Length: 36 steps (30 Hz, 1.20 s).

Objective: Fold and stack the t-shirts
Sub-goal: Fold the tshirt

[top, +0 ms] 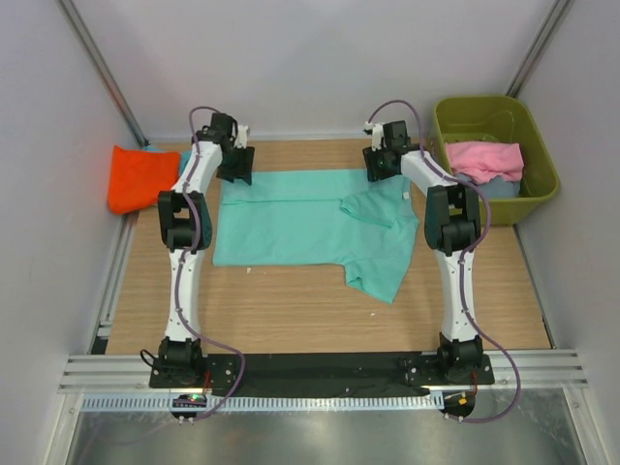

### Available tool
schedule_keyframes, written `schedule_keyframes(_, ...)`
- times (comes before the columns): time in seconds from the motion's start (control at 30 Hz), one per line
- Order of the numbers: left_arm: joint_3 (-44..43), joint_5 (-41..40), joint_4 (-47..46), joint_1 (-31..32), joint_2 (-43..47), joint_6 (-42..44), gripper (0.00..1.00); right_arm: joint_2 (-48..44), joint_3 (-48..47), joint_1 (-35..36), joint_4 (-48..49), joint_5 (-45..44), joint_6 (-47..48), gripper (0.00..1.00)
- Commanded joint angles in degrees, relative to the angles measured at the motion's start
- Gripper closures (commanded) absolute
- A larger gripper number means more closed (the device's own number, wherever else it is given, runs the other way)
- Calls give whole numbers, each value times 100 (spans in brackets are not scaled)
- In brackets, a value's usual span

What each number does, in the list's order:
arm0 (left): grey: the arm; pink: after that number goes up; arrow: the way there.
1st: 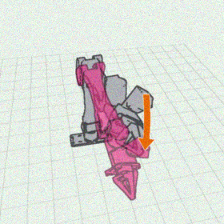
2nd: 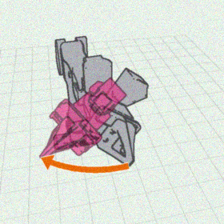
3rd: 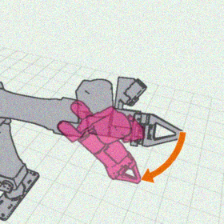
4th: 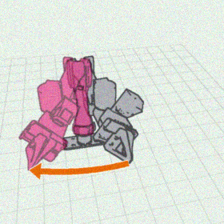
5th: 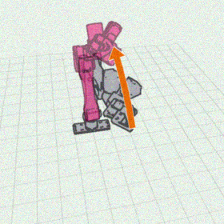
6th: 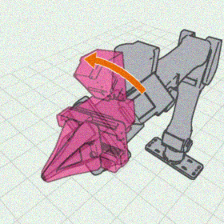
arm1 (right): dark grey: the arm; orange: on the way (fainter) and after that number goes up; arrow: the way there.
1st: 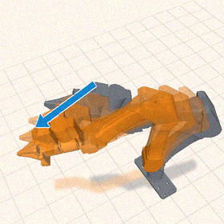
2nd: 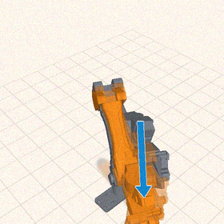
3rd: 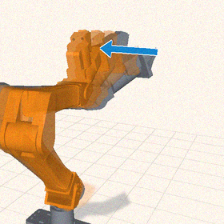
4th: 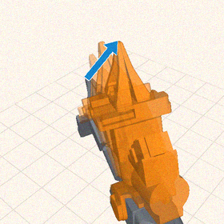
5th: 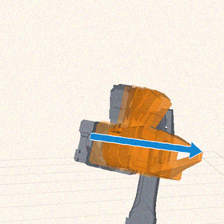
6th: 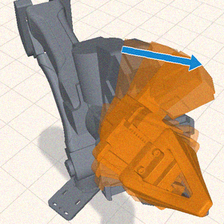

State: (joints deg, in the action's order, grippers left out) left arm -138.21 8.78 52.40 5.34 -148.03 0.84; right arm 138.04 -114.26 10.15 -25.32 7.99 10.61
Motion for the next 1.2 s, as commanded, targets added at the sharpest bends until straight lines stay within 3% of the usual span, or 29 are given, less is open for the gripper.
schedule_keyframes(0.0, -320, -139, -152, 2, 385, 48, 40, -232, -247, -31, 1, -288, 151, 53)
schedule_keyframes(0.1, -75, -358, -134, 63, 1212, 13, 39, -1110, 130, -22, 18, -421, 204, 50)
schedule_keyframes(0.13, 265, -394, -186, 81, 1893, 4, 38, -1373, 297, -5, 36, -430, 248, 49)
schedule_keyframes(0.2, 627, -359, -126, 81, 2565, 39, 36, -2305, 999, 48, 124, -482, 327, 47)
schedule_keyframes(0.27, 1426, -158, -29, 90, 3488, 248, 35, -3234, 1805, 92, -85, -212, 502, 44)
schedule_keyframes(0.3, 1794, -79, 76, 90, 3769, 328, 34, -3561, 2115, 118, -209, 364, 669, 44)
schedule_keyframes(0.43, 3710, -8, -2, 90, 5341, 619, 35, -4977, 3846, 285, -728, 1160, 2395, 43)
schedule_keyframes(0.57, 5598, 98, -343, 90, 6379, 786, 38, -6444, 5786, 837, -720, 864, 3418, 43)
schedule_keyframes(0.67, 6261, 2, -608, 90, 7013, 646, 38, -6903, 6562, 1163, -685, 450, 3536, 44)
schedule_keyframes(0.83, 7071, -200, -775, 81, 7411, 391, 40, -7738, 7311, 1805, -815, 353, 3438, 47)
schedule_keyframes(1.17, 7204, -245, -758, 63, 7200, 355, 39, -8504, 8095, 2438, -1141, 212, 4300, 47)
